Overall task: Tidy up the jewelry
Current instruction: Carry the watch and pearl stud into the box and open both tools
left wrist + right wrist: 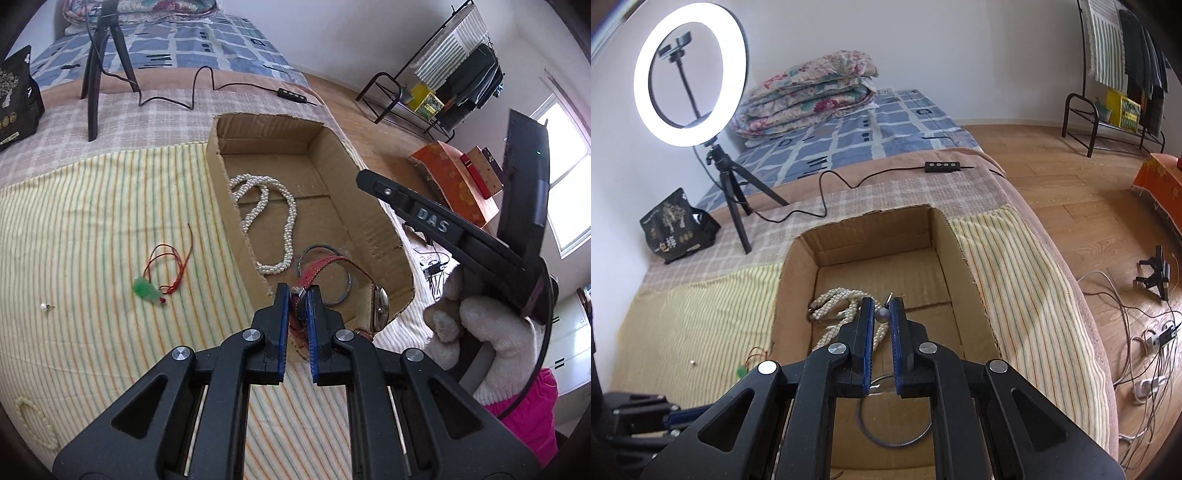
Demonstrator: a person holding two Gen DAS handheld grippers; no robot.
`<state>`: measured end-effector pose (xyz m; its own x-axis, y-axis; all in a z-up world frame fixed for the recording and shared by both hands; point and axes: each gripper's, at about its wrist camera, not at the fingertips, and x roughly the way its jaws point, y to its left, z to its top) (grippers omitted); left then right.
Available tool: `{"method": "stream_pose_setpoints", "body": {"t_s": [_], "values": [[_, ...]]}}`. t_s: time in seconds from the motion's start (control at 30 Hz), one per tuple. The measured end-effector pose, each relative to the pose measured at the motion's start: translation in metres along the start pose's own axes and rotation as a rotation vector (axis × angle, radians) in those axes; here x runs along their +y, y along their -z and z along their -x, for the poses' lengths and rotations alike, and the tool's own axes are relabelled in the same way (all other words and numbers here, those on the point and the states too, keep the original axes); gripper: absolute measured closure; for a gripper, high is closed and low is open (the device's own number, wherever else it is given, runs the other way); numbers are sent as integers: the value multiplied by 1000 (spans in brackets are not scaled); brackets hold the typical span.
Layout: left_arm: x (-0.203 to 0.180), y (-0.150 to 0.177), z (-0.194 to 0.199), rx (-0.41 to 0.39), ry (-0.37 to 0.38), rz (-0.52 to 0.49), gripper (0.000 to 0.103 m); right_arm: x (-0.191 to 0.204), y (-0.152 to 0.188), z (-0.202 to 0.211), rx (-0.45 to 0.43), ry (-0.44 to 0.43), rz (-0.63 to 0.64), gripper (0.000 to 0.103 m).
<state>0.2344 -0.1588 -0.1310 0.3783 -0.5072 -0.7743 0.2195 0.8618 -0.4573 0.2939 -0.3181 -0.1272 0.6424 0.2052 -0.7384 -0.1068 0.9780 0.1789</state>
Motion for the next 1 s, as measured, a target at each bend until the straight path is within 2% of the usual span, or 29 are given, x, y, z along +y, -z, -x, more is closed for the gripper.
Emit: {"method": "stream_pose_setpoints", "body": {"t_s": [0.37,0.43,0.47,0.5,0.6,1.0], "values": [[-8,-1,-14,20,11,-26,96,-8,-4,-11,14,-1,-31,96],[-10,-1,-14,23,13,-31,92,-7,-4,-12,22,6,-27,95],[-10,-1,-14,22,15,-28,92,-6,-3,-12,23,13,-29,88],[-10,-2,-14,24,16,-26,92,-7,-3,-12,23,16,-32,75],[-10,-2,-13,22,9,-27,84,-9,-4,-8,2,26,-49,53],[-8,2,-6,12,-19,-45,82,-6,-6,3,-20,44,-50,51]]}}
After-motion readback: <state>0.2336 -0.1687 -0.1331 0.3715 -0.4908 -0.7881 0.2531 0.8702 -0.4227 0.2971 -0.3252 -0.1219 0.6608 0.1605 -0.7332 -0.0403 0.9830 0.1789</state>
